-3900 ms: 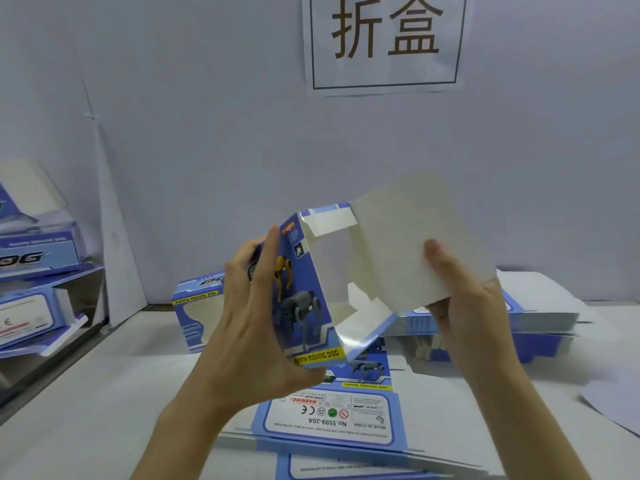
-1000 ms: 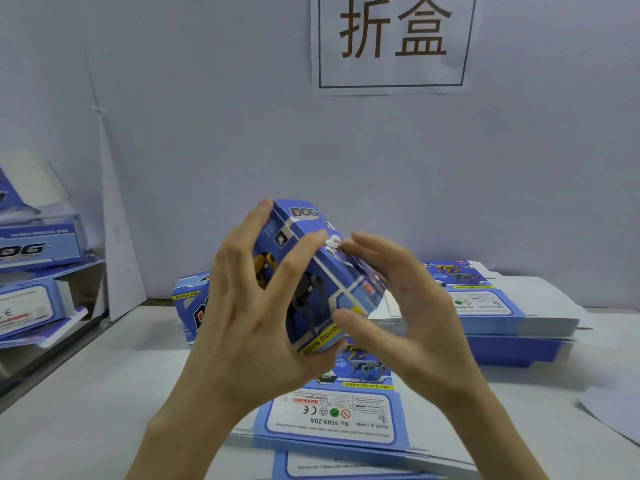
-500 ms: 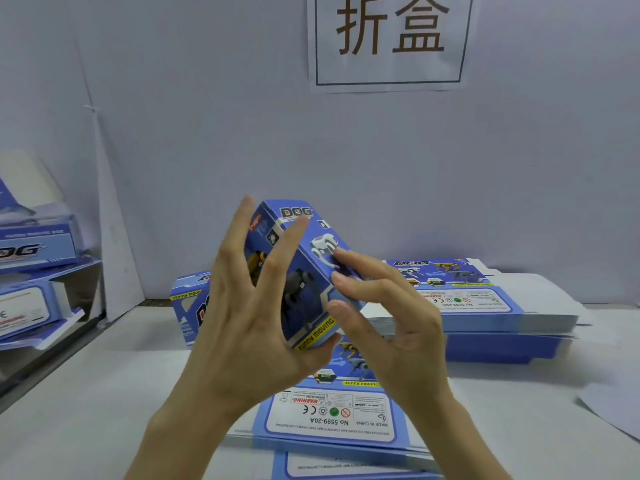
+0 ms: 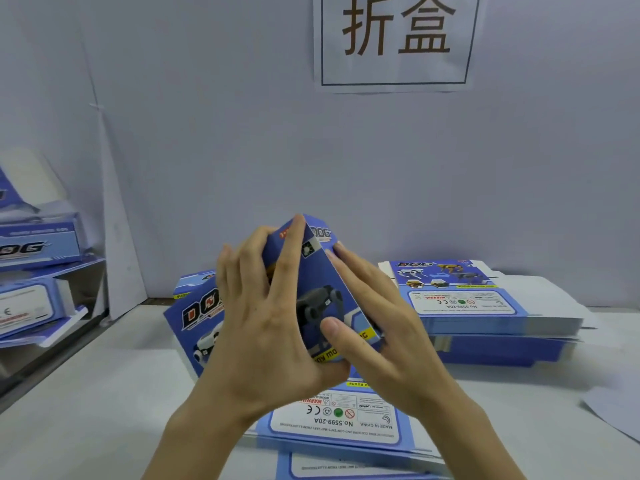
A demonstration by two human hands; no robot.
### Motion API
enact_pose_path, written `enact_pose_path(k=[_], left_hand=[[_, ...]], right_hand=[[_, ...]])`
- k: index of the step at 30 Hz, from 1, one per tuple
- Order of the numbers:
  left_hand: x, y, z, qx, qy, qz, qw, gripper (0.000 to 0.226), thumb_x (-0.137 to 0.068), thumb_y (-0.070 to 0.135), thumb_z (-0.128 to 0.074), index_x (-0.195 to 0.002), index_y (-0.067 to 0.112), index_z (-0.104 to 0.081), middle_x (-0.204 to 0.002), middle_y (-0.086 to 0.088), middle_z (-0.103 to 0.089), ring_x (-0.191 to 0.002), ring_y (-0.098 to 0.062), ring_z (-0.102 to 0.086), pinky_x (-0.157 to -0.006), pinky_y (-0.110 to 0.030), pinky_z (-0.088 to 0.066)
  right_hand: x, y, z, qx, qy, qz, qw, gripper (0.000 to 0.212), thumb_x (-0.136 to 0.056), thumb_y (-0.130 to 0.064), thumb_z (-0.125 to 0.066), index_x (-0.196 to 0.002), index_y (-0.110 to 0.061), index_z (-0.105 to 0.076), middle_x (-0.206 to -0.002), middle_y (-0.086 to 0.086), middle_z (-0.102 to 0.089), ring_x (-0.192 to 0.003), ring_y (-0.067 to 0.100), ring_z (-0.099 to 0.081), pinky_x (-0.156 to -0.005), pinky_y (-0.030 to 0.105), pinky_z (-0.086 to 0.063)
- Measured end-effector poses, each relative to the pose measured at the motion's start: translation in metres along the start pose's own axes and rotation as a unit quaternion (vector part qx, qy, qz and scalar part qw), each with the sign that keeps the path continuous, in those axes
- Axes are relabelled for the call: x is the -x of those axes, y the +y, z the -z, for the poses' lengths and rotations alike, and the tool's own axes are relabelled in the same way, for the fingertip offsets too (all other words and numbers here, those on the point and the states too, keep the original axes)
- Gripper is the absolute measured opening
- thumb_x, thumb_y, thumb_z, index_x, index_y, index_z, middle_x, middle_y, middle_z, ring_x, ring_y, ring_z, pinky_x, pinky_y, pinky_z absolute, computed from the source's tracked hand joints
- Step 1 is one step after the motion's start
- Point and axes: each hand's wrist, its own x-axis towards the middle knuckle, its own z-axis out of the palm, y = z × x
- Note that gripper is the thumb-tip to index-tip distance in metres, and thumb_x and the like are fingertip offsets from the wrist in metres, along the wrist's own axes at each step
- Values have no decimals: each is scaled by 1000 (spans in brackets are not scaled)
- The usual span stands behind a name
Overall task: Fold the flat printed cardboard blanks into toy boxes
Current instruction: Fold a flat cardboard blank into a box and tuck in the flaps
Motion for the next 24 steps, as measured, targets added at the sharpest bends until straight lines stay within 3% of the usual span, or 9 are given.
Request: enact_pose_path(k=[3, 7, 11, 13, 16, 19, 21, 24], left_hand=[[-1, -3, 1, 6, -20, -10, 1000, 115, -53, 65, -58, -149, 17, -14, -140, -18, -33, -135, -31, -28, -117, -51, -6], [-2, -9, 6, 14, -43, -39, 998, 113, -57, 65, -58, -149, 19, -12, -143, -15, -30, -137, -31, -31, -120, -42, 3], [-2, -11, 6, 7, -31, -66, 997, 113, -57, 65, -58, -150, 18, -13, -143, -10, -25, -136, -30, -30, -119, -42, 5], [-1, -12, 4, 13, -35, -66, 997, 114, -57, 66, -59, -150, 18, -11, -144, -7, -23, -137, -28, -27, -119, -41, 7], [-1, -19, 3, 26, -64, -83, 994, 116, -60, 68, -62, -151, 19, -9, -148, -9, -22, -143, -25, -23, -120, -44, 6], [-1, -26, 2, -10, -67, -140, 988, 116, -61, 67, -67, -151, 16, -14, -150, -12, -24, -144, -28, -23, -119, -54, -3], [-1, -26, -1, -32, -62, -153, 986, 113, -64, 70, -65, -151, 17, -17, -154, -13, -22, -146, -30, -17, -118, -56, -3], [1, -27, -7, -5, -71, -84, 994, 109, -69, 79, -52, -153, 21, -14, -160, -11, -11, -149, -27, -2, -117, -59, 0]], right_hand=[[2, 1, -3, -53, -11, -17, 998, 61, -89, -39, -55, -145, -43, -32, -153, -23, -27, -144, 9, -22, -108, 41, -41], [3, -1, -1, -121, -39, -34, 991, 72, -85, -29, -64, -144, -52, -29, -148, -19, -24, -139, 14, -32, -92, 30, -54], [4, -2, -6, -104, -32, -36, 993, 69, -85, -31, -63, -140, -57, -31, -148, -21, -18, -141, 10, -24, -89, 22, -54], [4, -2, -7, -122, -31, -42, 991, 64, -87, -30, -62, -139, -56, -35, -148, -24, -18, -140, -1, -21, -89, 14, -50], [0, -3, 1, -193, -38, -94, 976, 58, -85, -33, -62, -134, -58, -41, -146, -25, -32, -134, -10, -31, -85, 6, -46], [-2, 1, 8, -207, -30, -164, 964, 74, -75, -40, -69, -136, -58, -31, -116, -33, -58, -108, -3, -60, -77, 12, -51], [-3, 3, 10, -179, 6, -194, 965, 86, -68, -44, -72, -139, -56, -24, -106, -24, -63, -95, 1, -66, -69, 15, -53], [-3, 8, 10, -166, 113, -200, 959, 95, -66, -44, -73, -145, -49, -20, -93, -16, -65, -80, 4, -68, -61, 14, -50]])
